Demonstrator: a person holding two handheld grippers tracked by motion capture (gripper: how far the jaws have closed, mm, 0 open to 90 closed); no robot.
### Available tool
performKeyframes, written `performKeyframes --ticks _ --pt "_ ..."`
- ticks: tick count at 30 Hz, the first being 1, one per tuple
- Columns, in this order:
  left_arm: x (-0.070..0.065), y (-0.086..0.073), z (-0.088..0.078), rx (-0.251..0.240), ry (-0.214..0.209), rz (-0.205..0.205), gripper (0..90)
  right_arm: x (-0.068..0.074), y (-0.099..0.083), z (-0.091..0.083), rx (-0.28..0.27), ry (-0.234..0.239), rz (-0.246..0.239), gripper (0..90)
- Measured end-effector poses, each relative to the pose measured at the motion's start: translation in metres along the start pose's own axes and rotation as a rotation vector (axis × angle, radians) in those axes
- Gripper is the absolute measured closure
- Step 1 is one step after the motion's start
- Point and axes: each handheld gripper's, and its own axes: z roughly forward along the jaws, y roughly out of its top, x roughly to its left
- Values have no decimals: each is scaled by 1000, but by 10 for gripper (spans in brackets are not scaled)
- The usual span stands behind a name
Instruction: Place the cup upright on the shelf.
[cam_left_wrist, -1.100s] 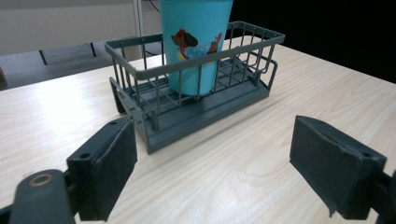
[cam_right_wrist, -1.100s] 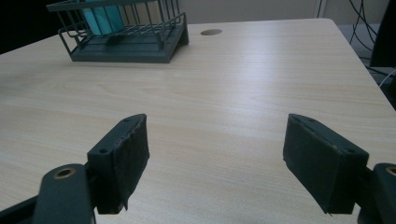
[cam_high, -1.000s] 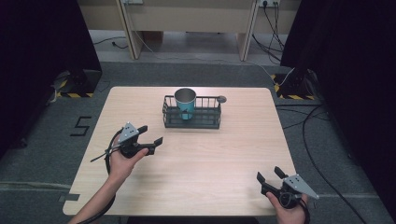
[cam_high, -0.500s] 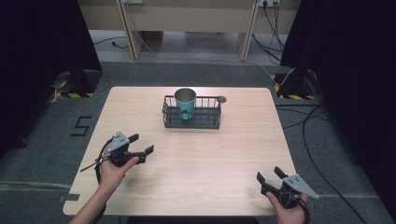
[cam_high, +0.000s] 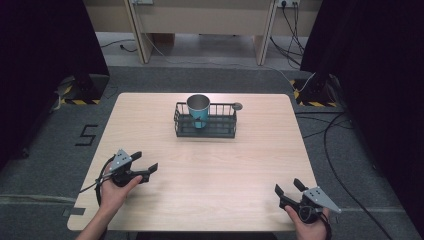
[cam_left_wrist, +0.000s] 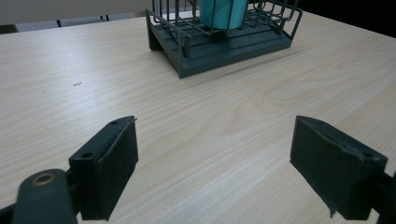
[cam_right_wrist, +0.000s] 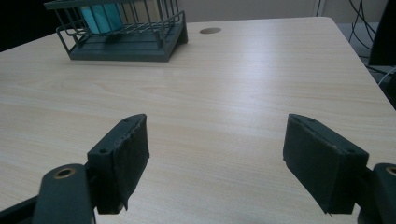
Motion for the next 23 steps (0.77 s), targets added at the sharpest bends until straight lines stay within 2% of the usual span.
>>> performKeyframes --ticks 9,13,23 --pt "-2 -4 -2 -11 -11 -8 152 0 0 0 1 6 0 234" --pt "2 -6 -3 -18 -5 -25 153 0 0 0 -1 6 -2 233" --pt "8 -7 -8 -41 0 -35 153 0 0 -1 -7 5 -8 226"
